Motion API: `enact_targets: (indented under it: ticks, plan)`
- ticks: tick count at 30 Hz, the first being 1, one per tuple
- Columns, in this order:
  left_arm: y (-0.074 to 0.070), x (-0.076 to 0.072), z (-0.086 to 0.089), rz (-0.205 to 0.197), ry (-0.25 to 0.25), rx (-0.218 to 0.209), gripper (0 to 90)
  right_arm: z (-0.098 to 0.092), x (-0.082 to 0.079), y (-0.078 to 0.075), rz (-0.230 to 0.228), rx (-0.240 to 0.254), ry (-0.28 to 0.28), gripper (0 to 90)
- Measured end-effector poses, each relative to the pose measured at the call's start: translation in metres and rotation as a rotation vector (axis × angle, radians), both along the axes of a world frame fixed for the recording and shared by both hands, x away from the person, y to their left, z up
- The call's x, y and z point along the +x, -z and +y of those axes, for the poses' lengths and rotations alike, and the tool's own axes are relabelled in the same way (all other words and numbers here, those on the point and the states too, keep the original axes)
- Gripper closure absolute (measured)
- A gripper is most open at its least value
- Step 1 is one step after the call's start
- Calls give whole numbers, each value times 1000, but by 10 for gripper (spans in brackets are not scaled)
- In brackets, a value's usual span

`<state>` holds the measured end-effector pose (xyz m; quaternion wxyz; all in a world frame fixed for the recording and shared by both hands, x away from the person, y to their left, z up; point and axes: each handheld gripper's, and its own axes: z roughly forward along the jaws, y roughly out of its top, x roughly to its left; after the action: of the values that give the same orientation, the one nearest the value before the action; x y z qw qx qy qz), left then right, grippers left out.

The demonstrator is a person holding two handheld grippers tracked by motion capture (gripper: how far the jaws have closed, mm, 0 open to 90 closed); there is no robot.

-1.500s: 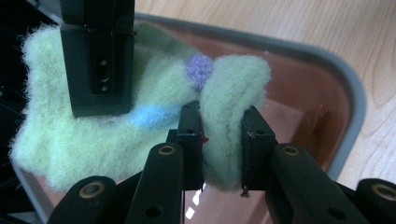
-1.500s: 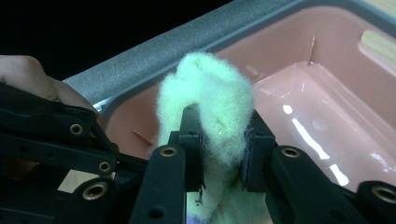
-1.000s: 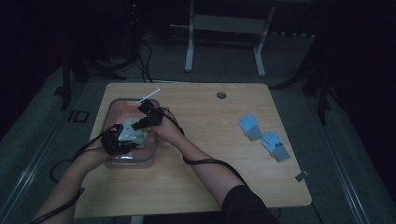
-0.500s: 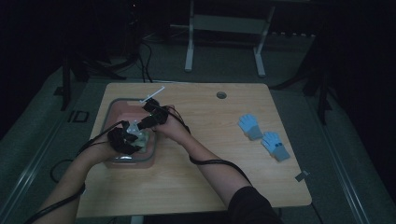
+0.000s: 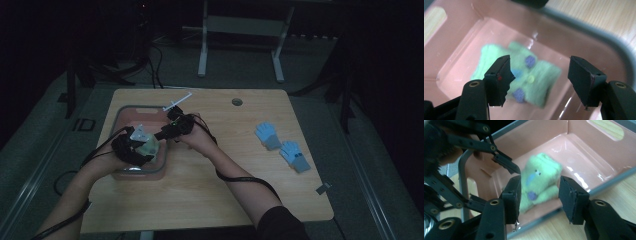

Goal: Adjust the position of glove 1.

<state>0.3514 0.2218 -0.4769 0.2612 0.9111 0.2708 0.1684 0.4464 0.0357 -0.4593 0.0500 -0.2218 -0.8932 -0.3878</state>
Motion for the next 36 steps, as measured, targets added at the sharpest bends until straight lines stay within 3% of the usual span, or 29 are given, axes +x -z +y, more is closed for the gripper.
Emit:
enact_targets:
  ticks: [6,9,14,20,26,36]
  plan:
    - [-14,-5,-8,-12,20,-42,366,-16,-6,-4,-21,3,-6,541]
    - [-18,-7,-15,-20,37,-42,369,-26,-8,-6,-25,3,-1,542]
    - [-23,-12,-36,-37,88,-29,371,-46,-12,-6,-37,11,7,542]
    - [-29,-19,-66,-47,157,-47,370,-69,-16,-5,-59,3,26,543]
    - [-27,-21,-88,-44,190,-71,360,-92,-18,-6,-76,0,44,543]
    - [-10,-28,-115,-12,220,-93,219,-132,-22,-1,-113,1,73,552]
